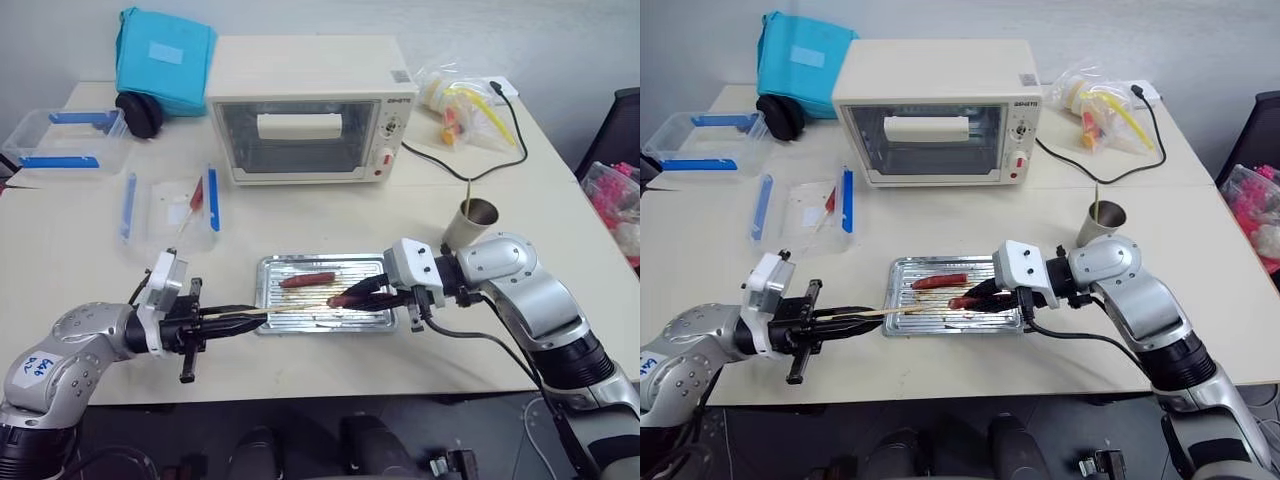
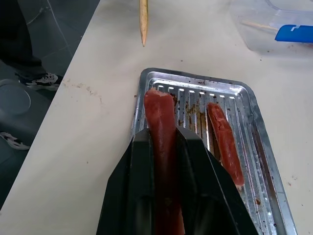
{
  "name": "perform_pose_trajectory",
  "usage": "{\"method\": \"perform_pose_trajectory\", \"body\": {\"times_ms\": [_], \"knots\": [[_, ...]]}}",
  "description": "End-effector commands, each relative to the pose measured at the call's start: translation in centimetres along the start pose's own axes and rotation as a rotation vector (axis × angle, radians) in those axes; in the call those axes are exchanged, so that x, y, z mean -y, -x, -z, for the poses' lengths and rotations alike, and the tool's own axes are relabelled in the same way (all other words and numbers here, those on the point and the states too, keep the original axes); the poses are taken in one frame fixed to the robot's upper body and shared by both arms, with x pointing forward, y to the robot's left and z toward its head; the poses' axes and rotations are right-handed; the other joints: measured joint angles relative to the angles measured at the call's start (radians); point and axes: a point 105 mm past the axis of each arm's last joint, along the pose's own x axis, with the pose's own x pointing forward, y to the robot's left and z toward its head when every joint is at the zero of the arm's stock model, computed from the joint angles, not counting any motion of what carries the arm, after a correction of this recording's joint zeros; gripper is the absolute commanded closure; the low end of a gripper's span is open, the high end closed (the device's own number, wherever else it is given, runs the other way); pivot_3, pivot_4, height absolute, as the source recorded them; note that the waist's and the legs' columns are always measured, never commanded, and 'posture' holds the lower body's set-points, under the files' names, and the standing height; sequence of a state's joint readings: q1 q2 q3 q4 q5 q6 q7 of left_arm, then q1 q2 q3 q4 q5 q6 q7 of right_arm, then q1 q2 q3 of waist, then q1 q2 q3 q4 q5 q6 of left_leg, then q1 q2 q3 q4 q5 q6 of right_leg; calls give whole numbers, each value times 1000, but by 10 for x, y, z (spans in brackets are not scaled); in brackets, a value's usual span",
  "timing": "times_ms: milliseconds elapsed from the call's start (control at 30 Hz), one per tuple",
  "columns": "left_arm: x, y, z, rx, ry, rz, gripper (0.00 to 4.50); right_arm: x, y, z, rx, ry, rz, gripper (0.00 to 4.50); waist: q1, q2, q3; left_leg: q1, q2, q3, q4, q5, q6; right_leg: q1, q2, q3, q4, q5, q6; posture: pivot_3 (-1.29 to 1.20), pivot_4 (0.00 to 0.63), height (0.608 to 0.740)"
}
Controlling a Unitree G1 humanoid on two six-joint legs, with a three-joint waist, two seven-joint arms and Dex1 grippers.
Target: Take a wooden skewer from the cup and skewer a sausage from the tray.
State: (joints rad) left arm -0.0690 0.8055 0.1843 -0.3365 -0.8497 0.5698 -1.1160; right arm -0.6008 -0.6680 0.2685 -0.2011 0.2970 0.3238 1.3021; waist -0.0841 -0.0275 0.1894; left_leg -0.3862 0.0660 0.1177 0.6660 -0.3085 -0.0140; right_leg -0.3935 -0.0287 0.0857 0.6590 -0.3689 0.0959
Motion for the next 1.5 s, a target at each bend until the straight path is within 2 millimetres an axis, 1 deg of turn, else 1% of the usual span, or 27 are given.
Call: {"method": "perform_pose_trajectory", "body": {"times_ms": [33, 300, 667, 867, 1133, 1500], "knots": [[1, 2, 2, -10, -3, 4, 4500, -2, 3, -12, 12, 54, -2, 3999, 0, 0, 0, 0, 0, 0, 0, 0, 0, 0, 0, 0, 0, 0, 0, 0, 150, 740], [-1, 0, 6, -13, -13, -1, 4500, -3, 1, -15, 12, 55, -8, 3999, 0, 0, 0, 0, 0, 0, 0, 0, 0, 0, 0, 0, 0, 0, 0, 0, 150, 740], [-2, -8, 10, 5, -20, 12, 4500, -4, -2, -15, -4, 49, -18, 3999, 0, 0, 0, 0, 0, 0, 0, 0, 0, 0, 0, 0, 1, 0, 0, 0, 150, 740], [-5, -8, 12, 7, -23, 2, 4500, -5, -4, -15, -4, 59, -26, 3999, 1, 0, 0, 0, 0, 0, 1, 0, 0, 0, 0, 0, 1, 0, 0, 0, 150, 740], [-9, -7, 15, 7, -27, -17, 4500, -5, -2, -13, -13, 61, -20, 3999, 1, 0, 0, 0, 0, 0, 1, 0, 0, 0, 0, 0, 1, 0, 0, 0, 150, 740], [-6, -13, 14, 24, -24, 9, 4500, -6, -5, -12, -12, 56, -30, 3999, 0, 0, 0, 0, 0, 0, 2, 0, 0, 0, 0, 0, 2, 0, 0, 0, 150, 740]]}}
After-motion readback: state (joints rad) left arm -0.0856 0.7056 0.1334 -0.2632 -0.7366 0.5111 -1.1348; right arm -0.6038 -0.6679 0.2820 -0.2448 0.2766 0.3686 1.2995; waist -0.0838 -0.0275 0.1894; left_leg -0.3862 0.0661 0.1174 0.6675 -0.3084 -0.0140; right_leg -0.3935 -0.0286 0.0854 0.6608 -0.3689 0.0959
